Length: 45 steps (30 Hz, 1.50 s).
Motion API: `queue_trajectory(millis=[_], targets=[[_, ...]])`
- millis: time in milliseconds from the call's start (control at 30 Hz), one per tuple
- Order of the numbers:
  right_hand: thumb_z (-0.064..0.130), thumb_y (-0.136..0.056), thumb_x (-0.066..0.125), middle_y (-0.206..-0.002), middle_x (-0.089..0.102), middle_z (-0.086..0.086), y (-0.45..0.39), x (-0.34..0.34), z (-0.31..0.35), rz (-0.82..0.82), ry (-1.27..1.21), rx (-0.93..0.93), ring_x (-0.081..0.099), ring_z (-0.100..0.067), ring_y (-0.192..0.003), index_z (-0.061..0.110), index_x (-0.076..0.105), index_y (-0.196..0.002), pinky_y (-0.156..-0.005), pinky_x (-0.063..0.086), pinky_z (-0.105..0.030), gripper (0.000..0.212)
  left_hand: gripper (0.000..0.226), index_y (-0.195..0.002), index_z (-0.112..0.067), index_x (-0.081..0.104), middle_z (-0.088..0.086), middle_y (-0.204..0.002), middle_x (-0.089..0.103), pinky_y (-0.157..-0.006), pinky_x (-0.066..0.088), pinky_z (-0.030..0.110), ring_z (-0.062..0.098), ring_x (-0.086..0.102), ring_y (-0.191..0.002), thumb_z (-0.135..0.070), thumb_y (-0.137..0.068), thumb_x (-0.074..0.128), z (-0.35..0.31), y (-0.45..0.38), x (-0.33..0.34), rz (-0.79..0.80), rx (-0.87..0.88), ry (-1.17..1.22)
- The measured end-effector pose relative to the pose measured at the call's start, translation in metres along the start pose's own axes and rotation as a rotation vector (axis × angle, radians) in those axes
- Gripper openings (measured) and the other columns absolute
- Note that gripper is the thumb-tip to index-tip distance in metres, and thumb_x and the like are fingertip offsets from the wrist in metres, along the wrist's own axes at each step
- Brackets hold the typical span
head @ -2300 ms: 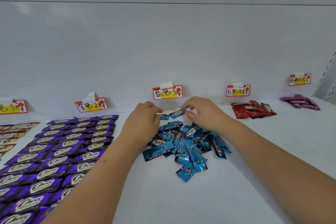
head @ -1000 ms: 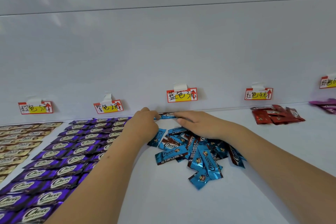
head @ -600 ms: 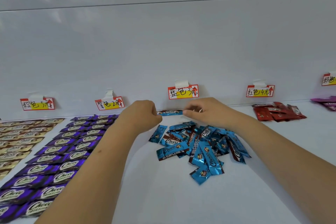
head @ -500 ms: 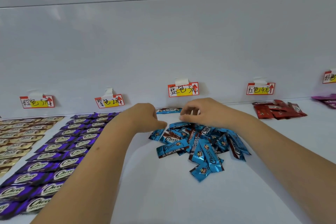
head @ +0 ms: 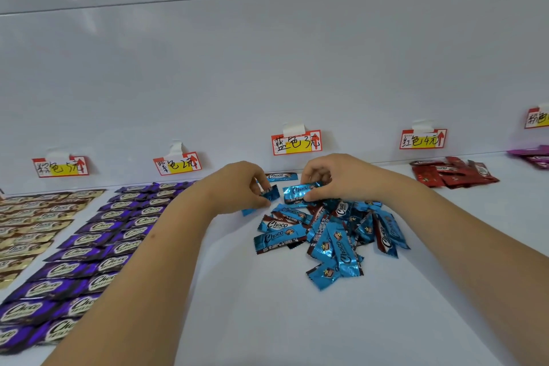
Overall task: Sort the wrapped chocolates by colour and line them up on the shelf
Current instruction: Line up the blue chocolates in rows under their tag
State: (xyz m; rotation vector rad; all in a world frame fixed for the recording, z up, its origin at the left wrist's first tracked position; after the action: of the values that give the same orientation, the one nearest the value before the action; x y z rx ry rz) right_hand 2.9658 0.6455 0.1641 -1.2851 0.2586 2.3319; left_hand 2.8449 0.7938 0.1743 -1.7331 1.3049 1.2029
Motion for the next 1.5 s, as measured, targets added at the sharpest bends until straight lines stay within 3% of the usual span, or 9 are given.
queue_trajectory(millis=[200, 367, 433, 567, 700, 933, 1067, 1233, 1500], targets=[[0.025, -0.088, 0.071, -0.091, 0.070, 0.010, -0.001, -0.009, -0.015, -0.124, -0.082, 0.013, 0.063, -0.003, -0.084, 0.030, 0.067, -0.091, -0.075, 0.047, -0.018, 0.007, 0.012, -0.098, -0.025, 0.073, -0.012, -0.088, 0.058, -0.065, 0.036, 0.009, 0.006, 0.054, -0.082, -0.017, -0.090, 0.069, -0.009, 0.001, -0.013, -0.249, 0.126, -0.002], [0.019, -0.090, 0.066, -0.092, 0.067, 0.009, -0.003, -0.016, -0.032, -0.250, -0.071, 0.047, 0.061, -0.005, -0.086, 0.025, 0.066, -0.095, -0.074, 0.048, -0.019, 0.008, 0.038, -0.102, -0.028, 0.073, -0.006, -0.115, 0.058, -0.090, 0.046, 0.023, 0.012, 0.053, -0.110, 0.004, -0.090, 0.056, -0.008, 0.002, -0.007, -0.193, 0.090, -0.050], [0.017, -0.090, 0.065, -0.095, 0.067, 0.011, -0.003, -0.016, -0.038, -0.246, -0.029, 0.065, 0.060, -0.006, -0.088, 0.026, 0.064, -0.097, -0.074, 0.047, -0.018, 0.012, 0.047, -0.105, -0.027, 0.069, -0.003, -0.120, 0.054, -0.089, 0.048, 0.025, 0.014, 0.050, -0.112, 0.011, -0.086, 0.050, -0.005, 0.001, -0.007, -0.181, 0.057, -0.082], [0.017, -0.092, 0.064, -0.107, 0.064, 0.008, -0.006, -0.012, -0.050, -0.189, 0.046, 0.093, 0.056, -0.008, -0.100, 0.026, 0.062, -0.115, -0.070, 0.040, -0.009, 0.025, 0.009, -0.103, -0.024, 0.057, 0.000, -0.107, 0.058, -0.066, 0.041, 0.019, 0.011, 0.053, -0.092, -0.019, -0.097, 0.054, 0.004, -0.004, -0.005, -0.239, -0.028, -0.055], [0.022, -0.092, 0.065, -0.104, 0.059, 0.010, -0.005, -0.011, -0.049, -0.152, 0.089, 0.098, 0.054, -0.006, -0.095, 0.022, 0.064, -0.117, -0.066, 0.036, -0.007, 0.026, 0.043, -0.115, -0.017, 0.057, 0.002, -0.106, 0.060, -0.080, 0.048, 0.029, 0.015, 0.055, -0.093, -0.052, -0.090, 0.061, 0.008, -0.011, 0.017, -0.108, -0.154, -0.103], [0.018, -0.087, 0.068, -0.099, 0.066, 0.014, -0.003, -0.016, -0.055, -0.223, -0.003, 0.103, 0.058, 0.002, -0.090, 0.029, 0.067, -0.103, -0.067, 0.043, -0.013, 0.019, 0.023, -0.112, -0.026, 0.065, -0.003, -0.110, 0.061, -0.080, 0.046, 0.023, 0.012, 0.057, -0.096, -0.014, -0.093, 0.062, -0.002, -0.011, 0.020, -0.084, -0.056, 0.053], [0.020, -0.088, 0.067, -0.096, 0.067, 0.014, -0.003, -0.020, -0.053, -0.275, 0.051, 0.076, 0.059, -0.002, -0.089, 0.027, 0.071, -0.097, -0.070, 0.041, -0.010, 0.012, 0.012, -0.105, -0.026, 0.062, -0.005, -0.104, 0.061, -0.069, 0.043, 0.019, 0.011, 0.057, -0.092, -0.029, -0.094, 0.063, -0.007, -0.011, 0.022, -0.116, -0.022, 0.051], [0.036, -0.090, 0.066, -0.102, 0.066, 0.017, 0.000, -0.021, -0.054, -0.218, 0.051, 0.076, 0.057, 0.003, -0.094, 0.029, 0.072, -0.107, -0.079, 0.043, -0.016, 0.020, 0.020, -0.108, -0.029, 0.055, -0.005, -0.107, 0.061, -0.067, 0.046, 0.014, 0.009, 0.058, -0.091, -0.023, -0.092, 0.066, -0.006, -0.013, 0.024, -0.122, -0.002, 0.096], [0.028, -0.090, 0.066, -0.088, 0.059, 0.018, 0.000, -0.018, -0.058, -0.252, 0.100, 0.090, 0.056, -0.001, -0.079, 0.029, 0.066, -0.096, -0.059, 0.036, -0.011, 0.006, 0.030, -0.116, -0.027, 0.056, -0.006, -0.107, 0.061, -0.072, 0.047, 0.016, 0.009, 0.059, -0.093, -0.020, -0.089, 0.067, -0.004, -0.013, 0.024, -0.149, 0.019, 0.092]])
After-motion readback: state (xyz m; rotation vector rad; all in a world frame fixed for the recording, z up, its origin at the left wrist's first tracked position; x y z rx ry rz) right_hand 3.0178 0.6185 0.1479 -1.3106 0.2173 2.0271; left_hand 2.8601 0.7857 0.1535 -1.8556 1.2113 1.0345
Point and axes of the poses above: each hand's wrist, its own y-axis away from the middle knuckle, its own x-axis out of the palm, z = x × y, the point moved 5 cm from there along -y, towards the middle knuckle
